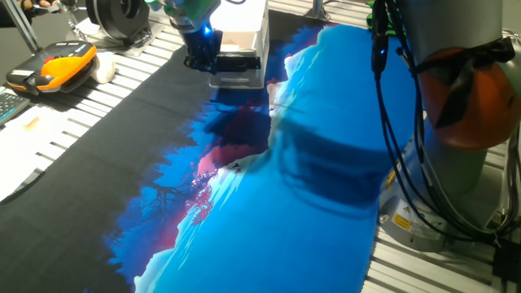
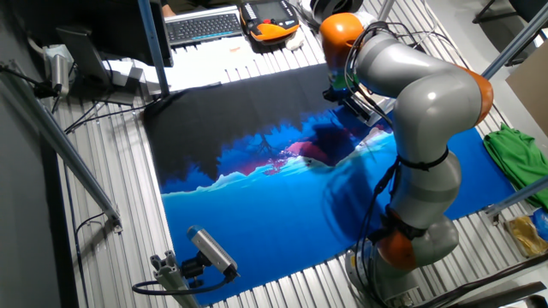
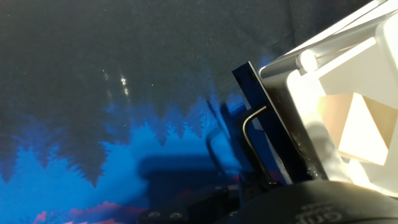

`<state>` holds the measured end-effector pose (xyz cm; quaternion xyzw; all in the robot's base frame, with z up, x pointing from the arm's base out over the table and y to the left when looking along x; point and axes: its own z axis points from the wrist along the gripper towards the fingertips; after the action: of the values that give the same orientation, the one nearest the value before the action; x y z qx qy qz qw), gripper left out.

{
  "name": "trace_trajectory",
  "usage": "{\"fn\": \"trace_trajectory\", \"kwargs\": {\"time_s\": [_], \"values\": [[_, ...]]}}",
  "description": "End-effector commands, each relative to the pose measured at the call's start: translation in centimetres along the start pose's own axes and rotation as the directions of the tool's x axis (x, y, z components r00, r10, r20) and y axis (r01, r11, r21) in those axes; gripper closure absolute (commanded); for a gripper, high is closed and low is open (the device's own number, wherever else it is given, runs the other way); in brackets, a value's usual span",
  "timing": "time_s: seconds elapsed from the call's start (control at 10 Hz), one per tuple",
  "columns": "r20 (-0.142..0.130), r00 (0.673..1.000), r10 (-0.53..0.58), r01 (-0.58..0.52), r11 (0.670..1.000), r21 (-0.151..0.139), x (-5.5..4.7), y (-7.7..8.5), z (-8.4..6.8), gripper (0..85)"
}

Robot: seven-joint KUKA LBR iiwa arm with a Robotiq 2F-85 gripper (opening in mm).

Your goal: Use the gripper to push and close the drawer

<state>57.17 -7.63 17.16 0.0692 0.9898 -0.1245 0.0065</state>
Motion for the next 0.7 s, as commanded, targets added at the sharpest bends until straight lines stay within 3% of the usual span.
{"fn": "trace_trajectory", "kwargs": {"time_s": [0.0,0.6], "values": [[0.000,1.000,-0.003,0.003,1.000,-0.002,-0.1,-0.2,0.0,85.0],[0.000,1.000,-0.022,0.022,1.000,-0.005,-0.6,-1.4,0.3,85.0]]}}
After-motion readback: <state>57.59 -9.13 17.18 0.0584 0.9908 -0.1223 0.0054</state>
